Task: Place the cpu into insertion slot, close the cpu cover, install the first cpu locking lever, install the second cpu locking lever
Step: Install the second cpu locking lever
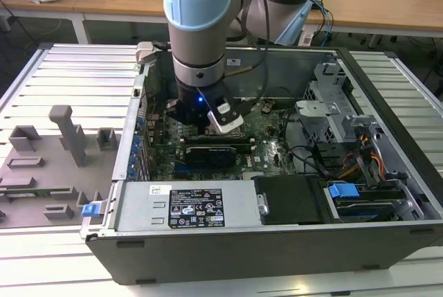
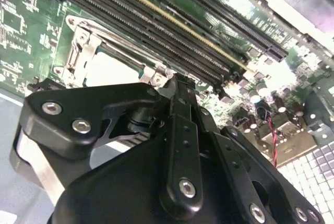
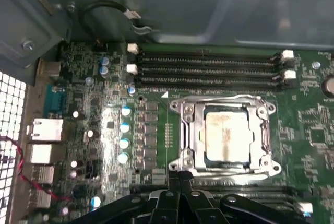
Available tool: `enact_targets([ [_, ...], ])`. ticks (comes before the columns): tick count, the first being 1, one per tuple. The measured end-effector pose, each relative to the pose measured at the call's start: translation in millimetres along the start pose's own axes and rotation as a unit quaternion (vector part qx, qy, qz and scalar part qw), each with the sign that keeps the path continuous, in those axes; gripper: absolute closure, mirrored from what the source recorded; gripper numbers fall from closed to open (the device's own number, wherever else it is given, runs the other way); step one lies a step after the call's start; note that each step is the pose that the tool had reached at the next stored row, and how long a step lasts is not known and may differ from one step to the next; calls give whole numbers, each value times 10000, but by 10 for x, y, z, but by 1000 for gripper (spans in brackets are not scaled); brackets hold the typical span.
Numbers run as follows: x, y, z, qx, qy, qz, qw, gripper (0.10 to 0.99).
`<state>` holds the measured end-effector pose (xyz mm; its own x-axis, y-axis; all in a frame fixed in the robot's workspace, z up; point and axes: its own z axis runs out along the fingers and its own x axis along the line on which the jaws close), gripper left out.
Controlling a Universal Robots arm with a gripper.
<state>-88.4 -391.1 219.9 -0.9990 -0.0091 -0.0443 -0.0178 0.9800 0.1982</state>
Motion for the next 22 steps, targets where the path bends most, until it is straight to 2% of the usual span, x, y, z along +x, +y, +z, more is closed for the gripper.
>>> enact_targets([
  [4,-138,-3,6,2,8,9,10000,980],
  [6,-273,-6,11,2,19,11,10000,980],
  [8,-403,0,18,13,58,19,10000,980],
  [9,-434,20,24,43,77,22,10000,980],
  [10,-477,77,37,119,109,26,9999,980],
  [12,-514,221,68,267,137,26,9995,980],
  [13,-521,269,78,297,140,25,9995,980],
  [16,-527,385,102,362,142,24,9992,980],
  [18,-527,418,104,402,142,23,9991,980],
  [22,-532,448,0,447,143,21,9989,980],
])
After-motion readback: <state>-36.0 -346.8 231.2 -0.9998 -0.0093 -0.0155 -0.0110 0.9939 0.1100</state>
